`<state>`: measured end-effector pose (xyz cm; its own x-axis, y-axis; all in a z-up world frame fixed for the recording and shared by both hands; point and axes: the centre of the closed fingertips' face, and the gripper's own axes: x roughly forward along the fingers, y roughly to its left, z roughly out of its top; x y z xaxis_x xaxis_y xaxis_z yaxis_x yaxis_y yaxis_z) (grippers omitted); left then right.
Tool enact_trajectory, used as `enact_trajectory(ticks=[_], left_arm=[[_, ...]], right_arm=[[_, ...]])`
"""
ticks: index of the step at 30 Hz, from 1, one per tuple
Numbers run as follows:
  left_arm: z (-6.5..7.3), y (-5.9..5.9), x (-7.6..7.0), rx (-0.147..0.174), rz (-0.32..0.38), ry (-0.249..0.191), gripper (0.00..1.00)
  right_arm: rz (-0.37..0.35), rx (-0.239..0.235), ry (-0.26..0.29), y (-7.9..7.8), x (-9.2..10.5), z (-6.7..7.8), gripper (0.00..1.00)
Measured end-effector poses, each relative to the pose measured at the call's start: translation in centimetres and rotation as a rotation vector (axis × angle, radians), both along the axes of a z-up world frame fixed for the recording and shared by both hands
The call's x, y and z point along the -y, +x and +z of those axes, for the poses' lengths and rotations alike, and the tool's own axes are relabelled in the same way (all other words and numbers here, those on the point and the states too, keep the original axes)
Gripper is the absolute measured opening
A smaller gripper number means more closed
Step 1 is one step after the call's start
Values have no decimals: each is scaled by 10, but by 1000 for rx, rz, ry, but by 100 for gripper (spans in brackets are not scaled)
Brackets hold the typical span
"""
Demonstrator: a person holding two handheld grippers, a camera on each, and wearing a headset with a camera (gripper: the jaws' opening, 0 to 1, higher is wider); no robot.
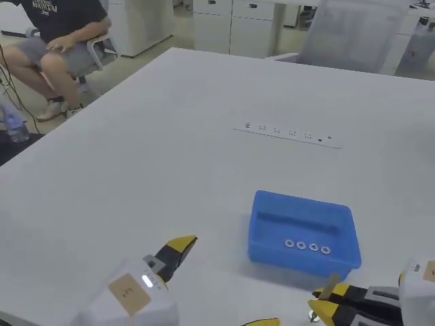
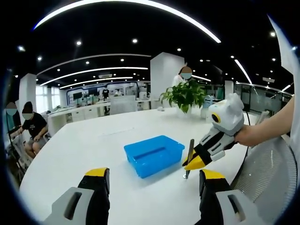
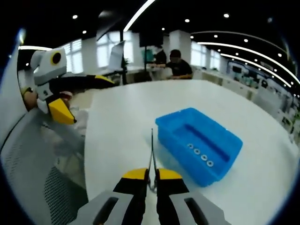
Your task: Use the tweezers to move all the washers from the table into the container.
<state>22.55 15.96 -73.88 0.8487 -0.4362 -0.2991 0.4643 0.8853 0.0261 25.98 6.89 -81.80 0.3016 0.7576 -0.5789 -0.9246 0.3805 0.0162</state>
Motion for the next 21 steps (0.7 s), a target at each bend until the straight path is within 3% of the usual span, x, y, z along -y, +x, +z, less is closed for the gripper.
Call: enact_trajectory(ticks=[4,8,13,21], left_arm=[[1,0,0,2,3,-2,79],[1,0,-1,3,5,-3,79],[2,0,-1,5,3,-5,79],[2,0,0,4,3,-6,79]], right_arm=[[-45,-30,27,6,0,3,3],[-110,-91,161,12,-4,23,3],[-137,-135,294,20,-8,45,3],[-149,-132,346,39,-13,64,3]])
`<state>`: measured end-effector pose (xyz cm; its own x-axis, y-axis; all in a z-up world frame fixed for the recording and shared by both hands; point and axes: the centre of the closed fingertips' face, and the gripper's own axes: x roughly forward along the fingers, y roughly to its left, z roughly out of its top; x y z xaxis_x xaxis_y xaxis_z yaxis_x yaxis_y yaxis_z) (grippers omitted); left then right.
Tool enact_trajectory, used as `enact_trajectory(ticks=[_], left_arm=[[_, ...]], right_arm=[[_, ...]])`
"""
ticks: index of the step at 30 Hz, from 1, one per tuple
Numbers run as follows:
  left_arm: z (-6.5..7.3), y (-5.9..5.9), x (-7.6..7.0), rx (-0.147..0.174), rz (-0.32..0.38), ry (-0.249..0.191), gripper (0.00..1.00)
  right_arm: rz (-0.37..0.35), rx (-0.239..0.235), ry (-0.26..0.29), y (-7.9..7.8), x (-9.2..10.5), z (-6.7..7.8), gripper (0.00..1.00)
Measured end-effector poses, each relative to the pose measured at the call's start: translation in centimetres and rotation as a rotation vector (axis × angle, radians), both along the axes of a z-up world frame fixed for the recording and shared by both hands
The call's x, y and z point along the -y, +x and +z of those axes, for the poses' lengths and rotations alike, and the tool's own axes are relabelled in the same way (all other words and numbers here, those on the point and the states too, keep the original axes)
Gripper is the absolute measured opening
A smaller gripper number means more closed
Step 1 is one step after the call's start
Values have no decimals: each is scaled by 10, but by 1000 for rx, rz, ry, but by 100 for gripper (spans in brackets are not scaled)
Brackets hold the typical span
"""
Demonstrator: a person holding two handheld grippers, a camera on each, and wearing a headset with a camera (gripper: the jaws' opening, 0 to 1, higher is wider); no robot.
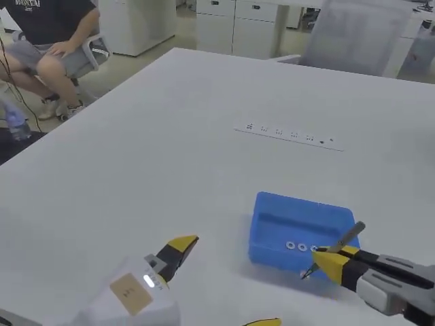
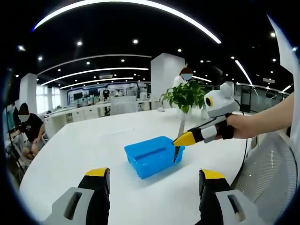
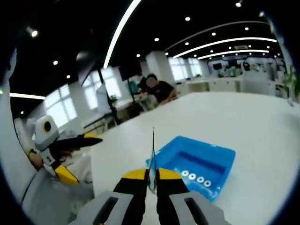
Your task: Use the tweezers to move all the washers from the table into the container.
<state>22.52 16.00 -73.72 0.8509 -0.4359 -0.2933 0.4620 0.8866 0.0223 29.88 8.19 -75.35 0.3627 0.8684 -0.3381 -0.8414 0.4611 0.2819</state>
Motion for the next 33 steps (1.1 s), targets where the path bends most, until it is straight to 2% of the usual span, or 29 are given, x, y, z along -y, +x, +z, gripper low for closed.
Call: enact_trajectory(ticks=[7,15,24,25,26,30,33], left_arm=[[0,0,0,0,0,1,79],[0,0,1,-2,-3,-3,79],[1,0,0,2,2,-9,79],[3,-1,1,8,-4,-28,80],[8,-1,5,23,-17,-59,79],[7,-2,7,15,-28,-51,79],[10,-3,10,26,-37,-58,79]], right_arm=[[-10,-10,26,23,-17,8,3],[-64,-67,40,55,-29,-1,3],[-78,-103,-12,70,-35,-24,3],[-78,-96,-29,71,-35,-27,3],[-78,-75,-70,74,-33,-33,3],[-71,-71,-83,79,-35,-37,3],[-63,-71,-90,81,-37,-41,3]])
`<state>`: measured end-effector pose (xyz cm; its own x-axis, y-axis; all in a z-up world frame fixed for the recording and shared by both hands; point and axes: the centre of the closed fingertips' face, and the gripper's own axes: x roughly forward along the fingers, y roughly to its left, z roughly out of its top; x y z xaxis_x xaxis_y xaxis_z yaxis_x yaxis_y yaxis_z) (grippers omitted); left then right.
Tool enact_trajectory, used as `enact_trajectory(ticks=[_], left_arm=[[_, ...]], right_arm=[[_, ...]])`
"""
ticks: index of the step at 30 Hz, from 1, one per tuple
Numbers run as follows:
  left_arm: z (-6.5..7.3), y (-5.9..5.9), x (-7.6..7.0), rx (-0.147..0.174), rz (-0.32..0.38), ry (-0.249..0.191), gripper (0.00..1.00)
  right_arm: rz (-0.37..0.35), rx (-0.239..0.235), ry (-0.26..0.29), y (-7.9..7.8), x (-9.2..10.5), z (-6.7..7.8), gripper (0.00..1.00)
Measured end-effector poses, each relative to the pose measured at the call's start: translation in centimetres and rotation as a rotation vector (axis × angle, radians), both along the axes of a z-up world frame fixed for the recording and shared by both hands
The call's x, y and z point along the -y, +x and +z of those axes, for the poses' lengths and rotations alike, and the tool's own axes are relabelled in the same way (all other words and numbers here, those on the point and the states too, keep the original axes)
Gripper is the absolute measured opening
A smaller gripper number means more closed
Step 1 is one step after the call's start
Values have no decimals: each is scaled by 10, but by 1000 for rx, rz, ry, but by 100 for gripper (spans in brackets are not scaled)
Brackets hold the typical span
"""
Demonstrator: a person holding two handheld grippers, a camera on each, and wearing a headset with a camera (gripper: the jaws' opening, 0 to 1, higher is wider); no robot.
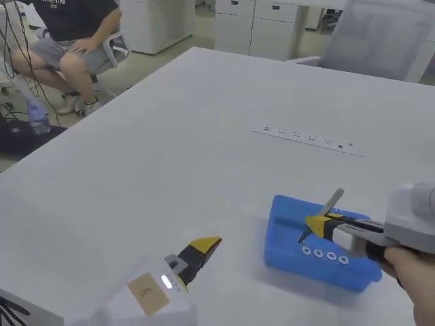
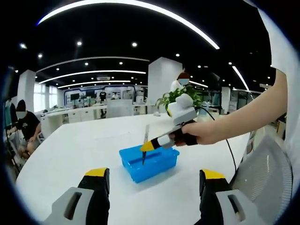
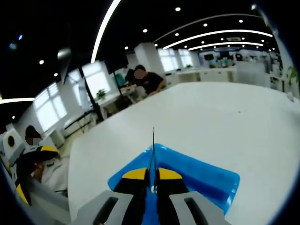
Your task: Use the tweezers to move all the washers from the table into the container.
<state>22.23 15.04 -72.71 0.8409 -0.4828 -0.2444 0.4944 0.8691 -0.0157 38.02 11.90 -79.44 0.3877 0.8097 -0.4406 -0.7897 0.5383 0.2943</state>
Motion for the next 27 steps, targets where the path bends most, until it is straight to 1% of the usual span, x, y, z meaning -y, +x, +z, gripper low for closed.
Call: enact_trajectory(ticks=[2,4,8,9,10,11,12,13,15,17,19,20,21,22,24,25,26,27], left_arm=[[4,0,-1,7,9,-28,79],[5,1,-2,7,9,-46,79],[7,0,1,13,-3,-63,79],[8,-2,5,11,-20,-85,79],[11,-3,8,16,-36,-114,81],[17,-4,12,30,-54,-150,82],[19,-4,13,38,-62,-166,84],[20,-5,14,38,-68,-178,84],[19,-5,14,26,-67,-180,83],[15,-4,13,0,-64,-182,83],[16,-5,12,-11,-68,-205,83],[19,-6,12,-15,-73,-236,83],[20,-6,12,-17,-78,-246,83],[19,-6,11,-37,-82,-258,83],[17,-7,9,-73,-91,-275,81],[18,-7,9,-76,-96,-279,79],[18,-7,9,-82,-105,-280,77],[18,-9,10,-89,-131,-264,75]], right_arm=[[8,-4,-4,-2,-3,-2,3],[17,-4,-10,1,-4,-8,3],[44,3,-25,-3,-7,-10,3],[50,4,-33,-3,-7,-12,3],[54,10,-43,-3,-6,-14,3],[57,15,-48,-3,-6,-14,3],[65,23,-54,-4,-6,-15,3],[67,28,-56,-5,-6,-14,3],[77,35,-64,-5,-6,-15,3],[86,51,-77,-7,-6,-16,3],[101,65,-81,-7,-7,-16,3],[102,73,-86,-8,-6,-16,4],[101,84,-91,-7,-6,-15,4],[101,90,-86,-8,-6,-11,4],[103,95,-53,-11,-7,-2,4],[104,100,-38,-12,-7,3,4],[109,116,-24,-15,-6,11,4],[119,132,-18,-17,-5,18,4]])
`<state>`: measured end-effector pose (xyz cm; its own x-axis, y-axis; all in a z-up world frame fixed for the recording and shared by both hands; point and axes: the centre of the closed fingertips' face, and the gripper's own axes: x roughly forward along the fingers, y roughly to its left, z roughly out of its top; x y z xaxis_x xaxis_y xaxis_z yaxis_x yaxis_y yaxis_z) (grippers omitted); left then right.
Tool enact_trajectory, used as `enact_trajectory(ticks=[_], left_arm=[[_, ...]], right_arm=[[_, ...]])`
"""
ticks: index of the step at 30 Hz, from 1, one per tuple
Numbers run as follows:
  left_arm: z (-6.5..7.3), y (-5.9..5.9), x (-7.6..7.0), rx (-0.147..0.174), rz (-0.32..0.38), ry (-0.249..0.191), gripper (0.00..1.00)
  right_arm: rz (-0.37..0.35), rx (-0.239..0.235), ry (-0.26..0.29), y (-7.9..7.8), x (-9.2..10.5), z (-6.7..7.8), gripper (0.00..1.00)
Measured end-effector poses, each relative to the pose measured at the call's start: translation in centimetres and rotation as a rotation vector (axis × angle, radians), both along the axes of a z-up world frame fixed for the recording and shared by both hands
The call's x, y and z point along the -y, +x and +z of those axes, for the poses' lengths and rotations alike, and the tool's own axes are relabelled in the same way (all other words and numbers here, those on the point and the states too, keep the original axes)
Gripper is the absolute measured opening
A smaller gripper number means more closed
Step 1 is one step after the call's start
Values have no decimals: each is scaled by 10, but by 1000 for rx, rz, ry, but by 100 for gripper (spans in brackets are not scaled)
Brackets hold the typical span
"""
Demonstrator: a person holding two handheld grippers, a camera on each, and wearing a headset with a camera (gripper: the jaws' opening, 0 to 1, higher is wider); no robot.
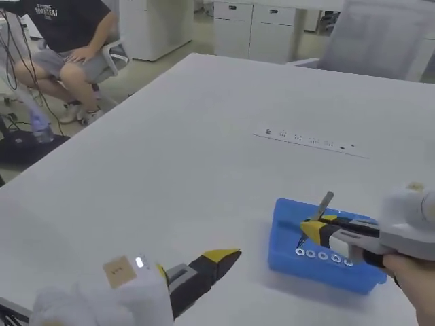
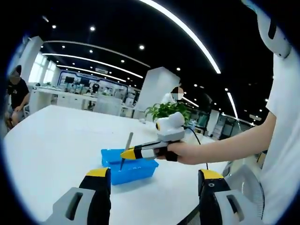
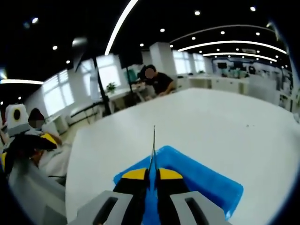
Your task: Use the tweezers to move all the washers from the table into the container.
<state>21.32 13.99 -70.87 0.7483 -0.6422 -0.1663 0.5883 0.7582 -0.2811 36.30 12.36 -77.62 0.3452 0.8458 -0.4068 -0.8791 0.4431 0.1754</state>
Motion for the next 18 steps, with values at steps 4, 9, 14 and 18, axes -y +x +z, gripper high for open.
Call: enact_trajectory(ticks=[4,9,14,18], left_arm=[[1,-3,1,6,-92,103,61],[15,0,8,-11,-187,105,39],[26,8,20,-20,-280,143,24],[31,11,37,-28,-374,180,16]], right_arm=[[45,15,37,-20,6,23,4],[133,32,26,-55,22,41,4],[255,15,-17,-97,38,43,3],[347,-25,-48,-124,44,36,3]])
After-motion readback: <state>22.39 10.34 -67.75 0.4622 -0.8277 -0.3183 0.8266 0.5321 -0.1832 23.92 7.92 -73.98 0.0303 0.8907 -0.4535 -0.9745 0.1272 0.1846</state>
